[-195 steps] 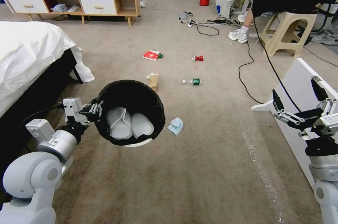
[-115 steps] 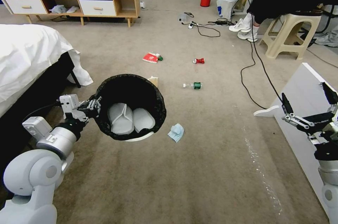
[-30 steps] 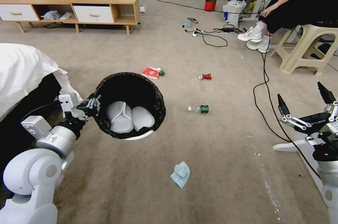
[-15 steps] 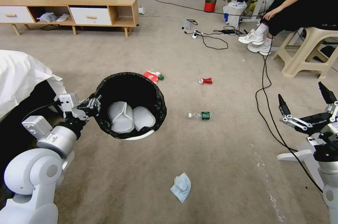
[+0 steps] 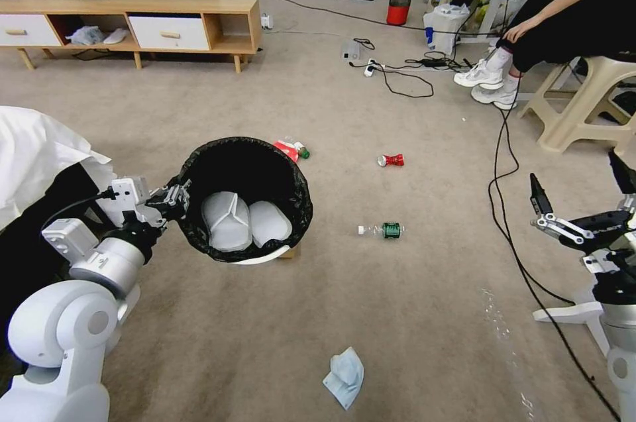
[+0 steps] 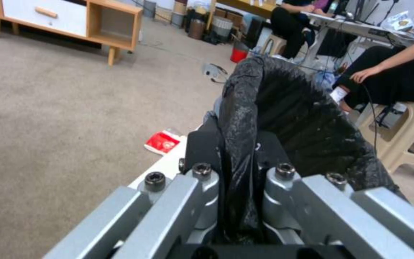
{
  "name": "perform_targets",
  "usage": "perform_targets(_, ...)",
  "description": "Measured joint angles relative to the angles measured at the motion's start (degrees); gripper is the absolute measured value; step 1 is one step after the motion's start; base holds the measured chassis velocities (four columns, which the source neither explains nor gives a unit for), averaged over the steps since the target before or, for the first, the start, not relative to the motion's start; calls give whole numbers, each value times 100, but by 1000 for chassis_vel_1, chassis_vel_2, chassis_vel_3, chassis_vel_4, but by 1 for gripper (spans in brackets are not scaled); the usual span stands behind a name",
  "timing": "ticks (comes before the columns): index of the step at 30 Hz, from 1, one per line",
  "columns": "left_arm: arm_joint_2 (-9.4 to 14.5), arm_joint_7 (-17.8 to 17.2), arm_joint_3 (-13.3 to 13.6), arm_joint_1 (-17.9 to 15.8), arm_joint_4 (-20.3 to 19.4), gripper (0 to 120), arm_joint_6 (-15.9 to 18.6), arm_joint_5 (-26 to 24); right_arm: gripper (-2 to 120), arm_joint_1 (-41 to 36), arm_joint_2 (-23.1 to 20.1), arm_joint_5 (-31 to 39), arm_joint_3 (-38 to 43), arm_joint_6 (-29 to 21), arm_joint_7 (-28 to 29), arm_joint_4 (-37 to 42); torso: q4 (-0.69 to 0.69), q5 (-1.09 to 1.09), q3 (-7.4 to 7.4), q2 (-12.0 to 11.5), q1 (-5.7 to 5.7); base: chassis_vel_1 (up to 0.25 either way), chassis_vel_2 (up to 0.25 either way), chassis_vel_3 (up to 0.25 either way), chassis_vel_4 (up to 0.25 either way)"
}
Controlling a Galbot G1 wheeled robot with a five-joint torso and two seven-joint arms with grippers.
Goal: Pick up the trash bin and place the garbage on the floor into it.
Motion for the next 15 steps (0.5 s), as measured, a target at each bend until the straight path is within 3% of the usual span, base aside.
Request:
perform_targets(10, 14, -7, -26, 19, -12, 6, -4, -11, 100, 31, -53, -20, -120, 3, 212, 22, 0, 0, 0, 0, 0, 0, 0, 0, 0)
perform_targets(15, 22, -15, -27, 34, 9, 6, -5, -25, 100, -39, -418, 260, -467, -206, 695, 212, 0, -1, 0, 0, 0, 0, 0, 0, 0)
